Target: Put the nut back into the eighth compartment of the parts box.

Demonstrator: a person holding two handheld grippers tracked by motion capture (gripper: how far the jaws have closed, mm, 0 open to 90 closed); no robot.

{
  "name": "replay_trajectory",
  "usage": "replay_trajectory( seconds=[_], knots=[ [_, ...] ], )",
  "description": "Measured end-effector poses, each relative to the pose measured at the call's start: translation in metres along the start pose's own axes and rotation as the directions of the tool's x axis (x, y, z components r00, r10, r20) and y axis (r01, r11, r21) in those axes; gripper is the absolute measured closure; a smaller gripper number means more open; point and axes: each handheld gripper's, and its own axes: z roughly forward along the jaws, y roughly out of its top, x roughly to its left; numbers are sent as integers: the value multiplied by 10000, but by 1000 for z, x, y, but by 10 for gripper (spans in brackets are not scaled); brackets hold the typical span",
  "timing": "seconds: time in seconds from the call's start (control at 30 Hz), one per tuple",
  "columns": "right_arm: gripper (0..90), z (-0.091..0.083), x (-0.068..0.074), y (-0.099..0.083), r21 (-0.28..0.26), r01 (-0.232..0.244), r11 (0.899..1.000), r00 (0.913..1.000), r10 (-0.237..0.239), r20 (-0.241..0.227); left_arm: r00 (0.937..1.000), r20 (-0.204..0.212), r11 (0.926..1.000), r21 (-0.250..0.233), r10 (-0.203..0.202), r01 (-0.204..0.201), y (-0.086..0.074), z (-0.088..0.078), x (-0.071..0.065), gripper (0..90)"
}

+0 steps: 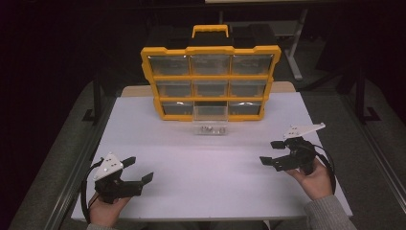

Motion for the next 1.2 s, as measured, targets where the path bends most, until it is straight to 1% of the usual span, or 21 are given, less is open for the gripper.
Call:
replay_trajectory(
  seconds=[0.13, 0.23, 0.27, 0.33, 0.4, 0.43, 0.53, 0.63, 0.7, 0.73, 0.77, 0.8, 0.83, 0.87, 0.93, 0.97, 1.0, 1.07, 1.1, 1.17, 1.2],
  knots=[
    [221, 0, 1, -7, 57, -100, 9999, 9999, 99, 42, 10000, 7, 10000, 20, -32, 32, 0, -1, -1, 158],
    [212, -1, 1, -12, -1, -256, 9997, 9997, 256, 32, 10000, 20, 10000, -4, -25, 25, 0, -1, 0, 159],
    [202, -1, 1, -14, -66, -227, 9997, 9997, 227, 28, 10000, 10, 10000, 38, -13, 12, 0, -1, 0, 159],
    [192, -2, 0, -18, -60, -375, 9993, 9993, 374, -70, 9999, 9, 9999, 22, -132, 132, -1, 0, -1, 158],
    [183, -2, 1, -21, -91, -404, 9991, 9992, 403, -61, 9999, 27, 9999, 37, -157, 156, -1, 0, -1, 158],
    [179, -2, 1, -22, -32, -522, 9986, 9986, 522, -33, 9999, 43, 9999, 34, -139, 139, -1, 0, -1, 158],
    [175, -3, 3, -25, -12, -407, 9992, 9992, 407, 35, 9999, 51, 9999, 109, 101, -101, 0, 0, -1, 159],
    [175, -5, 6, -28, 24, -417, 9991, 9991, 417, 57, 10000, 58, 10000, 70, 4, -5, 0, 0, -1, 159],
    [175, -7, 8, -31, 18, -435, 9991, 9990, 435, 103, 10000, 59, 10000, 66, 19, -19, 0, 0, 0, 159],
    [173, -8, 8, -33, -43, -419, 9991, 9991, 420, 92, 9999, 74, 9999, 83, -72, 72, -1, 0, -1, 158],
    [170, -9, 10, -35, -45, -496, 9988, 9987, 496, 64, 9999, 88, 9999, 110, -53, 52, -1, 0, -1, 158],
    [169, -11, 11, -37, -71, -431, 9990, 9990, 432, 117, 9999, 90, 9999, 123, 86, -87, -1, 0, 0, 159],
    [169, -11, 11, -40, -117, -418, 9991, 9990, 419, 128, 9999, 106, 9999, 113, 24, -26, -1, 1, -2, 158],
    [168, -12, 12, -41, -148, -473, 9988, 9988, 474, 110, 9999, 127, 9999, 129, 59, -60, -1, 1, -2, 158],
    [164, -15, 12, -45, -218, -552, 9982, 9983, 556, 168, 9999, 148, 9999, 117, 42, -44, -1, 2, -3, 158],
    [164, -16, 11, -46, -224, -605, 9979, 9980, 608, 160, 9998, 163, 9995, 266, 141, -146, -1, 2, -3, 158],
    [164, -18, 10, -48, -308, -682, 9972, 9976, 686, 105, 9997, 175, 9995, 238, 191, -196, -2, 4, -3, 159],
    [164, -19, 9, -50, -399, -717, 9966, 9973, 722, 99, 9997, 210, 9997, 217, 97, -102, -2, 5, -3, 158],
    [164, -20, 8, -52, -401, -796, 9960, 9968, 799, 63, 9996, 229, 9995, 278, 173, -179, -2, 5, -3, 159],
    [164, -20, 7, -54, -403, -825, 9958, 9965, 828, 77, 9997, 205, 9995, 293, 111, -117, -2, 5, -5, 158],
    [165, -20, 7, -54, -398, -832, 9957, 9965, 836, 86, 9997, 206, 9994, 306, 151, -157, -2, 5, -5, 159]
  ],
)
